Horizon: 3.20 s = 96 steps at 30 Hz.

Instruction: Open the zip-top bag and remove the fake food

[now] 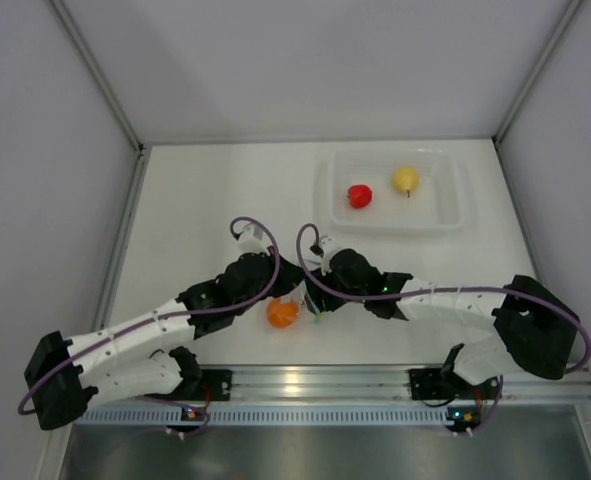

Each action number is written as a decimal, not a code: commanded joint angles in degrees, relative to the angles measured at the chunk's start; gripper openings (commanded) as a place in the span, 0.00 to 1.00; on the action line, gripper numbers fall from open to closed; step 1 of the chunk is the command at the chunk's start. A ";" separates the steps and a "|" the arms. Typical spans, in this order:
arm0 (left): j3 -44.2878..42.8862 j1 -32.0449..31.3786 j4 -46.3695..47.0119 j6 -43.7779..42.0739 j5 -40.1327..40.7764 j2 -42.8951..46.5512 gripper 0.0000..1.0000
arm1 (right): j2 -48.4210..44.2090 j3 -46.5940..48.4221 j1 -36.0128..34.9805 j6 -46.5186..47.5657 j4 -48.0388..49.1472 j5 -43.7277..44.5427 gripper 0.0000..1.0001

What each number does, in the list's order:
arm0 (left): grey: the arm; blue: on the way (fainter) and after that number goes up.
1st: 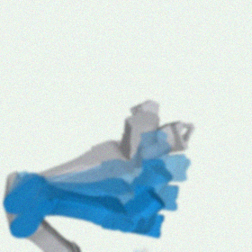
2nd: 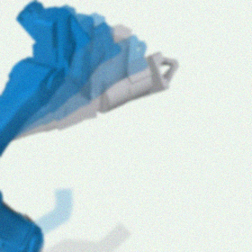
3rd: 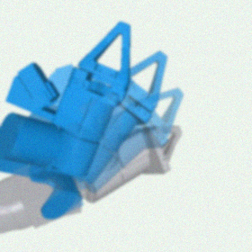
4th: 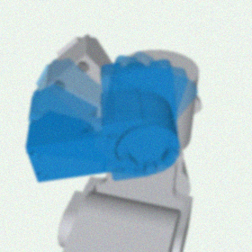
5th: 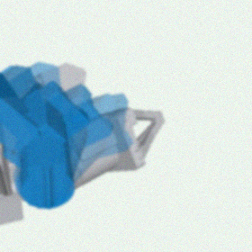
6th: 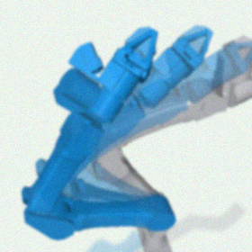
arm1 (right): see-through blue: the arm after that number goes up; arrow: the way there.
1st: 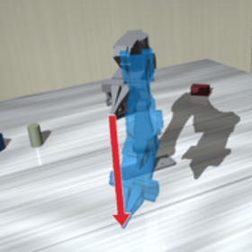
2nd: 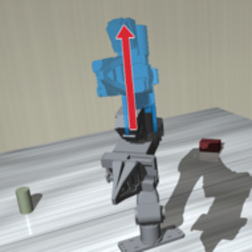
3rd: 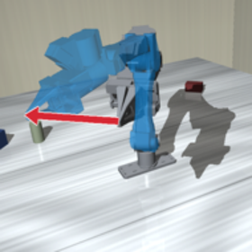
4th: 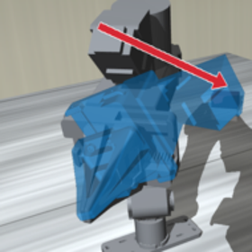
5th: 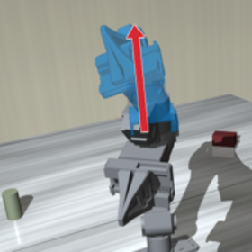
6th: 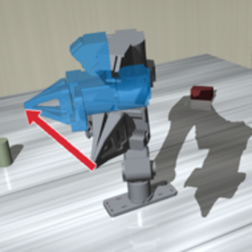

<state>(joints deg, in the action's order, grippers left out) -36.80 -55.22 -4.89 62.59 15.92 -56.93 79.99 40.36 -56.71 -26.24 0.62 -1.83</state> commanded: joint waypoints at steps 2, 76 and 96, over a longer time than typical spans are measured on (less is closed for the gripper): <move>2.33 -0.15 6.81 0.17 -0.89 0.41 0.00 | -2.81 -2.82 -1.12 -0.65 14.65 -8.64 0.49; 16.32 -6.21 27.74 22.14 -2.21 -8.90 0.00 | -19.41 -6.25 3.18 3.49 -15.94 -0.81 0.56; 11.48 -7.97 27.74 6.14 -4.59 -8.64 0.00 | -19.69 -15.48 3.10 -13.64 4.55 8.85 0.53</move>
<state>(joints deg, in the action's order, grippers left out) -23.09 -62.26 21.02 71.92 11.70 -65.67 62.22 26.17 -52.88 -33.82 -3.88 4.21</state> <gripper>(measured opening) 0.023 0.530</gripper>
